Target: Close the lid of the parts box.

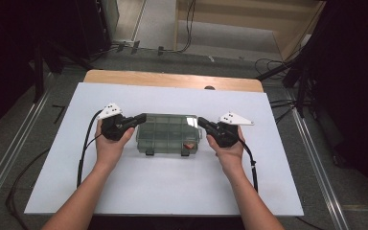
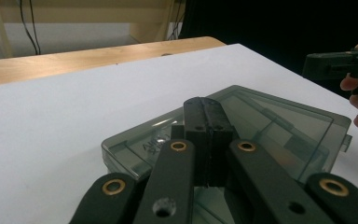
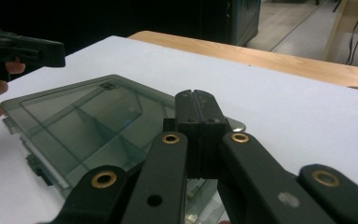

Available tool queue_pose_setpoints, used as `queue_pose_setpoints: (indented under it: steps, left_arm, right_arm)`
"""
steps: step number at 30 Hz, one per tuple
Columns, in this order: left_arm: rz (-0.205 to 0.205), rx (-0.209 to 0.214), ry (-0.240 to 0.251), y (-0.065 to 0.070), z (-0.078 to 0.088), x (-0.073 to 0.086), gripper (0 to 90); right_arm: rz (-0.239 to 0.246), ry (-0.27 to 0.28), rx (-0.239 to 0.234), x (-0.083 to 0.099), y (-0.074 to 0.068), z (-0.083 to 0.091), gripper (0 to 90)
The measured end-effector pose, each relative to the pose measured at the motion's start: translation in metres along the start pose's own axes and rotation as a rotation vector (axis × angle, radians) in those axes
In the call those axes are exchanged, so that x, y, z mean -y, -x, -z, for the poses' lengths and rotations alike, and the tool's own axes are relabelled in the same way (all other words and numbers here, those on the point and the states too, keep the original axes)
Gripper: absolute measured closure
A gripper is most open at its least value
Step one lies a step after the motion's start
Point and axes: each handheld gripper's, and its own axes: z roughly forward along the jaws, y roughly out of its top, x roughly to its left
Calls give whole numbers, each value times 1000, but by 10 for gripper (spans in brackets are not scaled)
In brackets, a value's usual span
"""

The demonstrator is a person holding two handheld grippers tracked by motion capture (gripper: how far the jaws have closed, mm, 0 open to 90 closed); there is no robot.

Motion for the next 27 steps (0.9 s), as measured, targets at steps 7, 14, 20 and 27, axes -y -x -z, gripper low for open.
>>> queue_pose_setpoints:
  steps: [7,14,20,27]
  left_arm:
    - [-13,-3,0,9,7,8,900]
    - [-23,-11,6,15,13,13,900]
    - [-20,-12,8,19,16,18,900]
    - [-15,-16,-5,20,16,25,900]
  right_arm:
    - [9,5,-13,8,-9,6,882]
    - [13,2,-21,17,-15,9,882]
    - [5,-2,-25,24,-16,11,882]
    - [12,-12,-21,30,-18,10,882]
